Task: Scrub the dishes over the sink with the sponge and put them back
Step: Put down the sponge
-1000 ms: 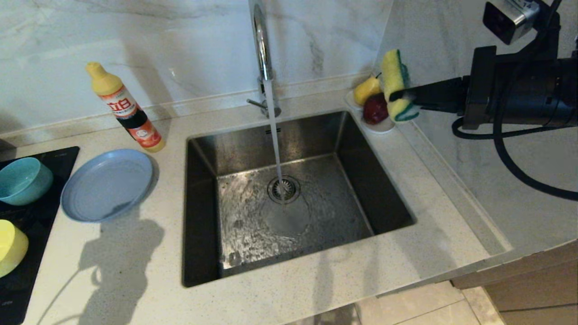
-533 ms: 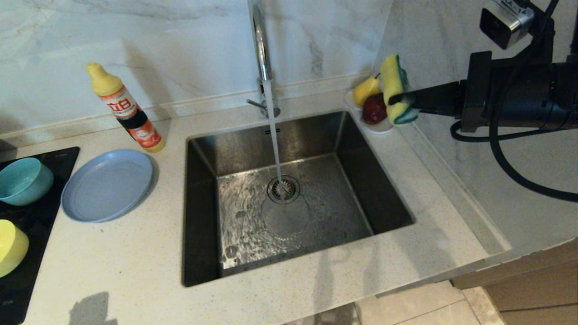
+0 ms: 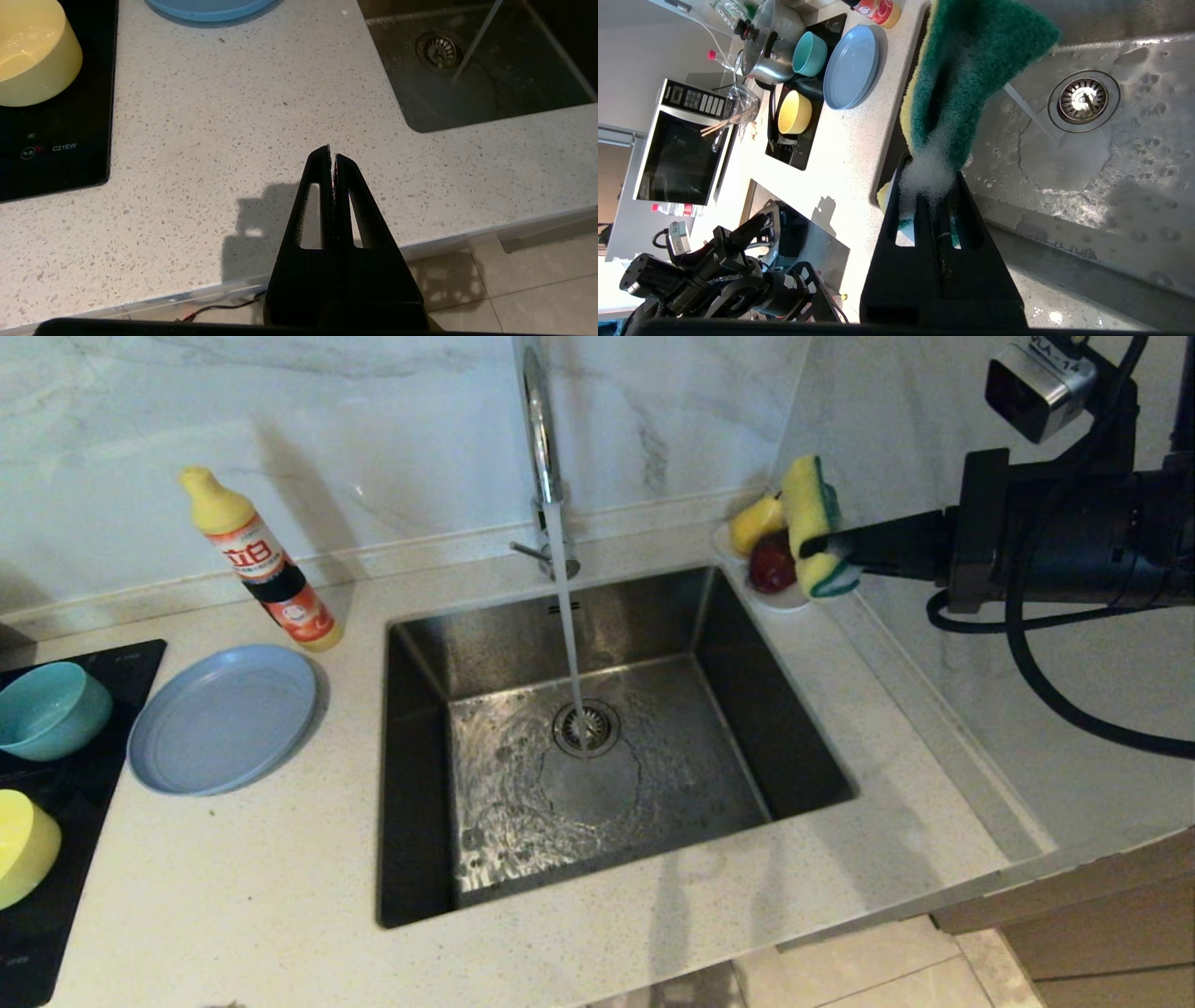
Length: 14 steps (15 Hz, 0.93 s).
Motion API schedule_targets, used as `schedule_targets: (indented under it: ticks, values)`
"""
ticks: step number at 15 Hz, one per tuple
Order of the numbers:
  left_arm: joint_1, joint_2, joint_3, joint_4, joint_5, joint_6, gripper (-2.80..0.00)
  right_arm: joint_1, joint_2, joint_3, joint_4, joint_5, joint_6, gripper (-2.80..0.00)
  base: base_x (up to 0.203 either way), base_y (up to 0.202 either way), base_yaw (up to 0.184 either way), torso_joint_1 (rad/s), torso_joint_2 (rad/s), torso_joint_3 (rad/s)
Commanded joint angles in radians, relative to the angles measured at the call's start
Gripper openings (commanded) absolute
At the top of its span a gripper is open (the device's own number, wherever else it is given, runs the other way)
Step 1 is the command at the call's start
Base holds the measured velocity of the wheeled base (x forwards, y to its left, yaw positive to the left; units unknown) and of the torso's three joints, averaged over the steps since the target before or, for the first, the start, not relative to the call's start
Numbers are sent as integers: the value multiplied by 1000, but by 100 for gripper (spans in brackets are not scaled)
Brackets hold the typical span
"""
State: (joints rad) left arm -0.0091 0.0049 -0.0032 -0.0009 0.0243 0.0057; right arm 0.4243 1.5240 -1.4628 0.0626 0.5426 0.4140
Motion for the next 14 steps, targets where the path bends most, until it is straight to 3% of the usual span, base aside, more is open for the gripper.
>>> schedule_targets:
  ticks: [1, 6, 8, 11, 14]
  values:
    - [0, -8, 5, -1, 0, 0, -280, 1, -2, 1, 0, 3, 0, -280, 0, 0, 0, 0, 0, 0]
    - [0, -8, 5, -1, 0, 0, -280, 6, -10, 13, -6, -19, -21, -280, 0, 0, 0, 0, 0, 0]
    - [0, -8, 5, -1, 0, 0, -280, -20, -13, 29, 2, -78, -49, -280, 0, 0, 0, 0, 0, 0]
    - [0, -8, 5, -1, 0, 0, -280, -48, -16, 56, 84, -133, -165, -280, 0, 0, 0, 0, 0, 0]
    - [0, -8, 5, -1, 0, 0, -280, -50, -14, 99, 212, -289, -309, -280, 0, 0, 0, 0, 0, 0]
